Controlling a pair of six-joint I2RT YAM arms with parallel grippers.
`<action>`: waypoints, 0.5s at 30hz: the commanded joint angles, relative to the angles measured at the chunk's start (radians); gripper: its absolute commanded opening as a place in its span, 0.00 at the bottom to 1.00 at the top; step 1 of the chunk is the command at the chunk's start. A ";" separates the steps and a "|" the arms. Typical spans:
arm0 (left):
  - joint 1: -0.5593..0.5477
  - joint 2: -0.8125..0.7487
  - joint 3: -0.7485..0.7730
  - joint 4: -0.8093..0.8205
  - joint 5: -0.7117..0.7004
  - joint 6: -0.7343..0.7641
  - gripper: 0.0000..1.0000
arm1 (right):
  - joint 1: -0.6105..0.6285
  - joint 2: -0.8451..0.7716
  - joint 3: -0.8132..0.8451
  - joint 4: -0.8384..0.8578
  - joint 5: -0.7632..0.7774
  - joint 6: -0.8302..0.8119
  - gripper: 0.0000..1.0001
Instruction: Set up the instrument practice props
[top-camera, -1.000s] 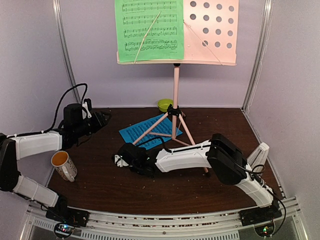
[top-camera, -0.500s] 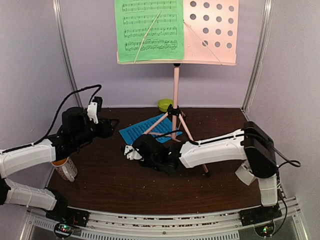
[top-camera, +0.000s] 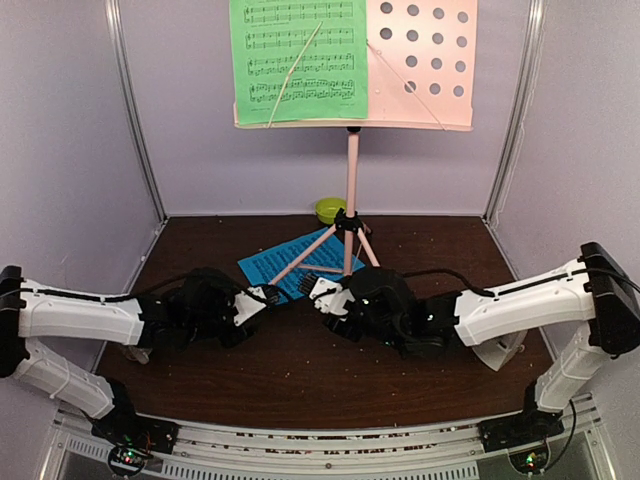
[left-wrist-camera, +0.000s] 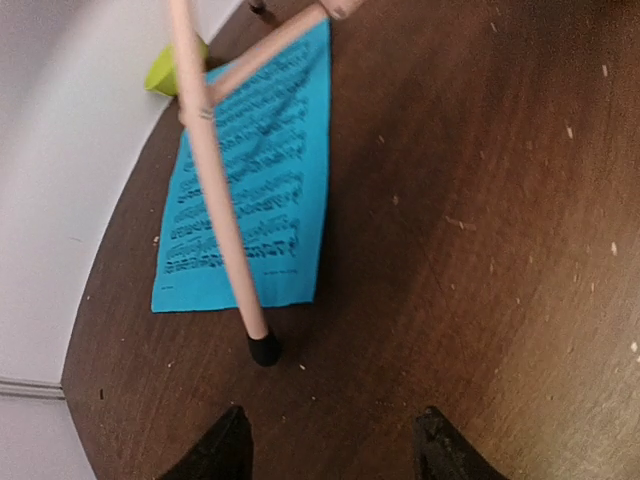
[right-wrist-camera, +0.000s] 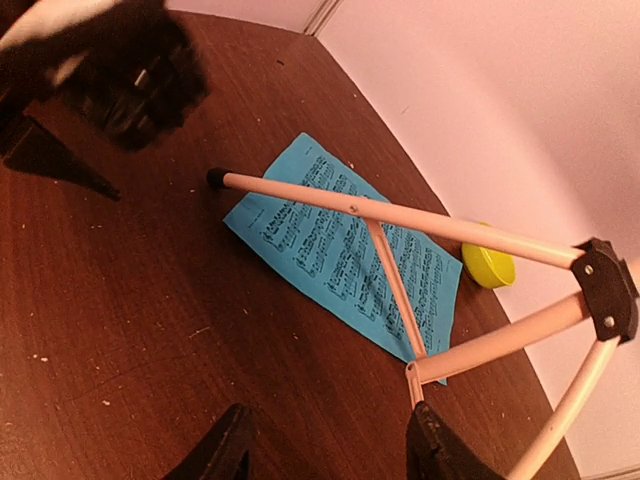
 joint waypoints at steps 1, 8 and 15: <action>-0.044 0.116 0.063 -0.045 -0.108 0.236 0.55 | -0.044 -0.145 -0.085 0.108 -0.026 0.135 0.52; -0.054 0.278 0.121 0.012 -0.136 0.400 0.50 | -0.085 -0.262 -0.173 0.137 -0.030 0.186 0.52; -0.054 0.411 0.143 0.155 -0.188 0.503 0.47 | -0.109 -0.305 -0.218 0.139 -0.029 0.211 0.53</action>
